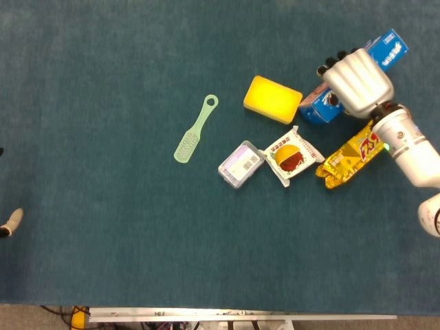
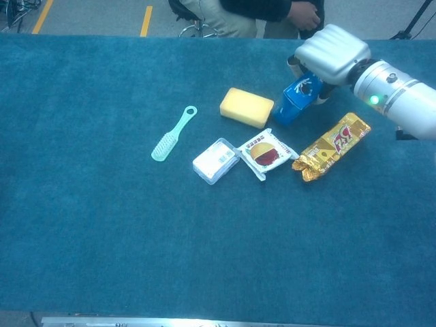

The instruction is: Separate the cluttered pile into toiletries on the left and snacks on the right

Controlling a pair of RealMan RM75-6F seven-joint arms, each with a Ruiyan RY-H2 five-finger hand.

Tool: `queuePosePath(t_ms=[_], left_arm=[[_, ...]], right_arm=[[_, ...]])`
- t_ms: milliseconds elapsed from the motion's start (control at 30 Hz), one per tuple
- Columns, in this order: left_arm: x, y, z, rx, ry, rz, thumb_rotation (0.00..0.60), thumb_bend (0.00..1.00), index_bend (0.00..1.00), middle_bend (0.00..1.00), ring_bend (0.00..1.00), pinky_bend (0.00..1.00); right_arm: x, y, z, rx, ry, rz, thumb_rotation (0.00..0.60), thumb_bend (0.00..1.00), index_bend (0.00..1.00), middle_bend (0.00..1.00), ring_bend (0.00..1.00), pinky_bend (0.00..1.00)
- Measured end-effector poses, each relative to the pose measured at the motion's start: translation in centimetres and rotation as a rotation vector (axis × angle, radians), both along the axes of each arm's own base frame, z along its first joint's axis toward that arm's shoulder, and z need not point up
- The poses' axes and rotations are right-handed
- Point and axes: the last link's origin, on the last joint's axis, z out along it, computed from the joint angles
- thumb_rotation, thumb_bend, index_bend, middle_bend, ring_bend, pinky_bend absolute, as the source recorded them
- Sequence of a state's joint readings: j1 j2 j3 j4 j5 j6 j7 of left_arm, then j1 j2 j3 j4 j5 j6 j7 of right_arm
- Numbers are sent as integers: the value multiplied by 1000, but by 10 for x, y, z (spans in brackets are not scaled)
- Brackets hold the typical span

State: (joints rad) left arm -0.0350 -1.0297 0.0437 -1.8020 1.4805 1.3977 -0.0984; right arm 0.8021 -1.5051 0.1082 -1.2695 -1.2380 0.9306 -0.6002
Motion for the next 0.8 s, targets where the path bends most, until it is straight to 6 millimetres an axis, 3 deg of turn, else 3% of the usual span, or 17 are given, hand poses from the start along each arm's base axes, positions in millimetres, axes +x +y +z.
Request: queuePosePath(t_ms=[67, 233, 300, 567, 800], left_arm=[[0, 0, 1, 3, 1, 2, 600, 264, 82, 61, 36, 85], [-2, -2, 1, 2, 1, 7, 600, 264, 82, 61, 36, 85], [-2, -2, 1, 2, 0, 6, 600, 264, 82, 61, 36, 85], [-1, 0, 3, 7, 8, 1, 600, 263, 81, 61, 36, 85], [1, 1, 10, 16, 24, -7, 600, 264, 82, 61, 36, 85]], right_arm=[[-1, 0, -1, 0, 6, -9, 600, 0, 433, 470, 486, 581], [-6, 2, -1, 15, 28, -63, 600, 0, 113, 342, 375, 484], [-8, 4, 2, 25, 35, -94, 600, 0, 54, 320, 360, 470], [-7, 9, 21, 19, -6, -125, 600, 0, 40, 317, 356, 468], [10, 20, 31, 81, -149, -124, 600, 0, 58, 329, 356, 468]])
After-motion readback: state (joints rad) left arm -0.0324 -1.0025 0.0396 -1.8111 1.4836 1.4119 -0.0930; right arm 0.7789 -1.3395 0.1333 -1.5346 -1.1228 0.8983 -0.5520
